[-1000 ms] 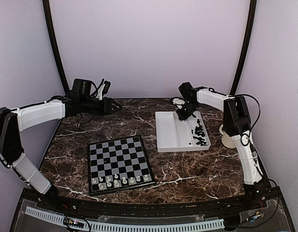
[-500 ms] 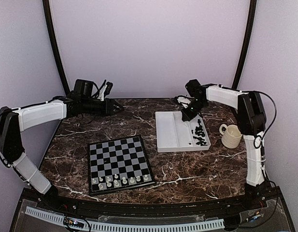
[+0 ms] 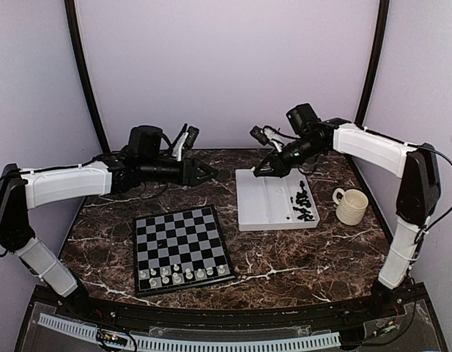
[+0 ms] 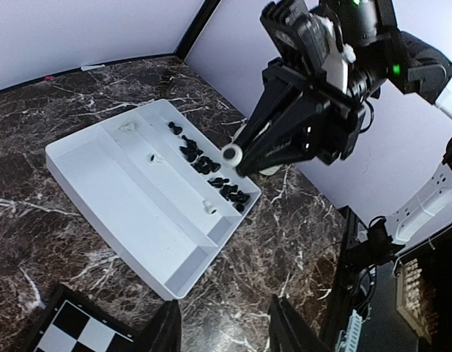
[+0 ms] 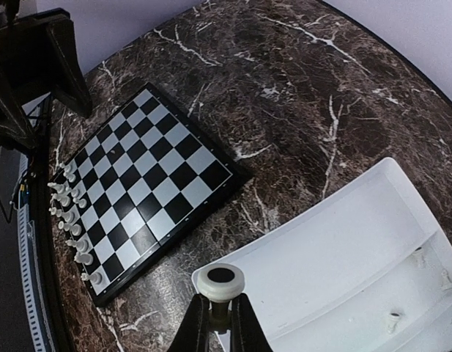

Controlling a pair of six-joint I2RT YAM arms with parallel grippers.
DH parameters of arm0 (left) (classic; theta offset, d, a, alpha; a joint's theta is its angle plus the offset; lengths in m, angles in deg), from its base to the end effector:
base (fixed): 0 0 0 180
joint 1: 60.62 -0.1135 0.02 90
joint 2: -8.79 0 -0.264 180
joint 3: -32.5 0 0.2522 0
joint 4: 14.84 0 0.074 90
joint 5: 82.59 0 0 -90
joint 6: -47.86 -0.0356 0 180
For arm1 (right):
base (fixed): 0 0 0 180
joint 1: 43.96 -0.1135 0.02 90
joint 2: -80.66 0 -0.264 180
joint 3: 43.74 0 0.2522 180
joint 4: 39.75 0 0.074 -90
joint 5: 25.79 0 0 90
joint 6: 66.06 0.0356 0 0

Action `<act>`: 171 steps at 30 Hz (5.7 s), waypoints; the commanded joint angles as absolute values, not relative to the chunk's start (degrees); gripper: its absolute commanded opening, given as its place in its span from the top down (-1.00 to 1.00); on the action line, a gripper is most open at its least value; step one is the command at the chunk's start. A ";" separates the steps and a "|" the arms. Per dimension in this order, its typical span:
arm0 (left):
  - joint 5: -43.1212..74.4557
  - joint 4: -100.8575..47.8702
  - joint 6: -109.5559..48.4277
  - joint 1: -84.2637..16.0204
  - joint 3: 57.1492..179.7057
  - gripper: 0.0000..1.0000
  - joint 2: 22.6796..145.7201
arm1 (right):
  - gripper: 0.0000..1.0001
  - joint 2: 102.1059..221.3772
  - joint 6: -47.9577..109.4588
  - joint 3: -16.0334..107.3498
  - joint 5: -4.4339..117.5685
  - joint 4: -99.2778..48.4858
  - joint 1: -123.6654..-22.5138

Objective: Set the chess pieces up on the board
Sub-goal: Pass from the right arm to the left, then pass from the left arm to the right, then place the rook on the chessboard.

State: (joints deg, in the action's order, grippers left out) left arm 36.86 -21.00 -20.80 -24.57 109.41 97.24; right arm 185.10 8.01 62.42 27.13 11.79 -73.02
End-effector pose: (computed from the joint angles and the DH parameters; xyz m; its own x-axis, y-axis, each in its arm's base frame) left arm 0.2808 -0.2260 0.2950 -0.5532 0.0108 -0.8329 0.7406 0.4641 -0.4859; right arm 0.3427 0.2150 0.2985 -0.4425 -0.4964 -0.7468 -0.8829 0.3870 0.2659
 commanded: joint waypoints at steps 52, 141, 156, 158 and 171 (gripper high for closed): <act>48.00 -11.01 11.35 -17.56 113.35 0.72 109.30 | 0.82 177.38 -7.19 62.43 55.78 15.50 -93.97; 13.53 -34.42 -26.16 -37.50 100.22 -0.09 76.93 | 0.98 201.84 -7.00 81.36 57.73 30.29 -102.59; 18.28 -37.01 -25.71 -39.53 102.31 -0.09 77.44 | 0.76 213.87 -9.38 89.99 62.67 35.93 -110.32; 18.88 -37.03 -25.71 -39.53 102.34 -0.09 77.73 | 0.64 213.99 -9.26 90.20 63.01 35.73 -110.54; 28.58 -42.43 -30.05 -34.73 106.02 0.06 84.17 | 0.28 199.57 -9.48 78.16 63.68 32.32 -107.03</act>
State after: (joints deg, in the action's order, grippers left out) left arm 22.37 -38.49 -26.02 -38.69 102.59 83.53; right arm 209.19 -8.82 84.41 63.24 34.28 -109.54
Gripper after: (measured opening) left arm 0.497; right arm 0.355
